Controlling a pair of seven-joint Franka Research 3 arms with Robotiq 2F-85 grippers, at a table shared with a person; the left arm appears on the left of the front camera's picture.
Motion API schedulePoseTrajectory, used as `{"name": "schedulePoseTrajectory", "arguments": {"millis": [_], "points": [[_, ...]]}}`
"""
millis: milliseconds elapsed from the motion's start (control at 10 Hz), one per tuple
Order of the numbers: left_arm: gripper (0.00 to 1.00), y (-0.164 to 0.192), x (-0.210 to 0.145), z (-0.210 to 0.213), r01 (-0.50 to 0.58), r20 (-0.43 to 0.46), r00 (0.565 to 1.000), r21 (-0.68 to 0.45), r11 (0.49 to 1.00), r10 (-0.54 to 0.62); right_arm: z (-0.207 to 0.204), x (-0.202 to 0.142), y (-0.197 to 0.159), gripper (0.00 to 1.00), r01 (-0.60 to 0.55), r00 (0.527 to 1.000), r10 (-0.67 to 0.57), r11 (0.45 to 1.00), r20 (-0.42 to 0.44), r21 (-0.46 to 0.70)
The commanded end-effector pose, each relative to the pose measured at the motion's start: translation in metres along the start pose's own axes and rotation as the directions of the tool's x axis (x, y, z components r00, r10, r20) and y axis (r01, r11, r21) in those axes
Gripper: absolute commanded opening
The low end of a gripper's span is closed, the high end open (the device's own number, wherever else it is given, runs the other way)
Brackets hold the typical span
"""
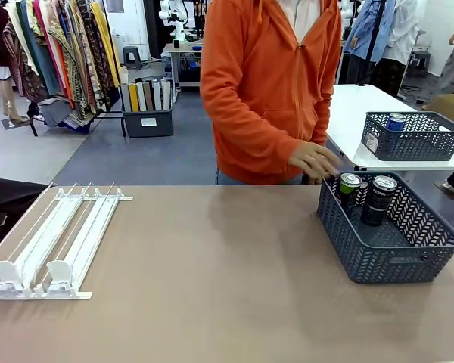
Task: Retrieve and store the cans from the dispenser.
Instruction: Pick up one can from the Automatic Can Dispenser and place it in the middle of the table.
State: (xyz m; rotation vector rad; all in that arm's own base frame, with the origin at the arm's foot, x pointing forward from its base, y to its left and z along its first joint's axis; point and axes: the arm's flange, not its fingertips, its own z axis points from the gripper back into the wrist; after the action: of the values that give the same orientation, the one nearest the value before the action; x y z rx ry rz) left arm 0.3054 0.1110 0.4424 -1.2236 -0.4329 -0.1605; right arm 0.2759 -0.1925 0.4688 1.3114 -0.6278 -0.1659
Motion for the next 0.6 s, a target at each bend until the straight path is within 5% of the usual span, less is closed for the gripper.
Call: {"name": "schedulePoseTrajectory", "arguments": {"millis": [0, 500], "points": [[1.0, -0.002, -0.0004, -0.0017, -0.004, 0.011, 1.0, -0.019, 1.0, 0.004, -0.0022, 0.0032, 0.0044, 1.0, 0.001, 1.0, -0.002, 1.0, 0.019, 0.025], [1.0, -0.002, -0.0004, -0.0017, -0.004, 0.011, 1.0, -0.019, 1.0, 0.004, -0.0022, 0.0032, 0.0044, 1.0, 0.001, 1.0, -0.002, 1.0, 0.019, 0.025]]}}
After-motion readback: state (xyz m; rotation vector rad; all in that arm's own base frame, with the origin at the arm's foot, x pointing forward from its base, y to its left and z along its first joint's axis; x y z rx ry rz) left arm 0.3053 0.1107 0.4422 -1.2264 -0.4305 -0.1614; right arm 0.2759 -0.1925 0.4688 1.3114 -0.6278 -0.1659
